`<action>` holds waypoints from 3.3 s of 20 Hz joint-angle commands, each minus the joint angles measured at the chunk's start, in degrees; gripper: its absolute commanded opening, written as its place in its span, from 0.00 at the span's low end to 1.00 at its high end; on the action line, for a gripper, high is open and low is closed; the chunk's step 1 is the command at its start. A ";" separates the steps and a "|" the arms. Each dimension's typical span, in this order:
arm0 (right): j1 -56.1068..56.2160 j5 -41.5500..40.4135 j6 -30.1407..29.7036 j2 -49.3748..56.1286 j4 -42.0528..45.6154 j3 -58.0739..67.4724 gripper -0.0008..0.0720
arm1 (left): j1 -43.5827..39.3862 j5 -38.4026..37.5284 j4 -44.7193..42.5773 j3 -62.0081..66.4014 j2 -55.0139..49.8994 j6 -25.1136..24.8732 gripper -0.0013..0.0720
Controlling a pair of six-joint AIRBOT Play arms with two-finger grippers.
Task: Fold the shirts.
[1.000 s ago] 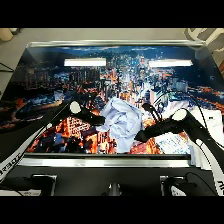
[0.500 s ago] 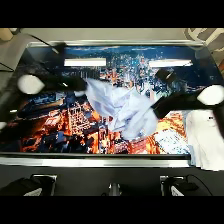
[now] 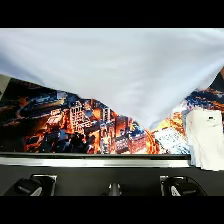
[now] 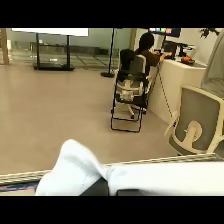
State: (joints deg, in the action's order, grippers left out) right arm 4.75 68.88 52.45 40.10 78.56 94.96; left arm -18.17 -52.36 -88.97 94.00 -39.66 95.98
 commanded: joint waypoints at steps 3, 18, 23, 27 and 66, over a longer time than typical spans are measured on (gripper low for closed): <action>0.00 3.98 0.90 2.71 3.06 1.31 0.04 | 0.24 -11.80 -7.56 -5.11 2.25 0.94 0.05; -0.02 16.76 0.98 55.36 -14.29 0.68 0.93 | 0.24 2.91 2.14 -52.78 0.17 7.87 0.06; 0.02 27.19 3.39 47.52 -3.43 -9.92 0.79 | 0.24 2.89 1.77 -52.76 0.13 2.80 0.06; 0.11 16.52 4.15 32.61 -6.67 -41.22 0.79 | 0.24 2.89 1.42 -52.78 0.13 2.78 0.06; 0.11 -11.96 1.66 -3.80 12.66 8.28 0.04 | 0.35 -13.49 -6.01 10.12 2.05 -0.85 0.06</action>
State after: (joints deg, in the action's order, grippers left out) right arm 4.91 51.92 55.70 34.68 89.08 102.63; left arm -17.89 -61.08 -94.74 104.49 -36.86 97.06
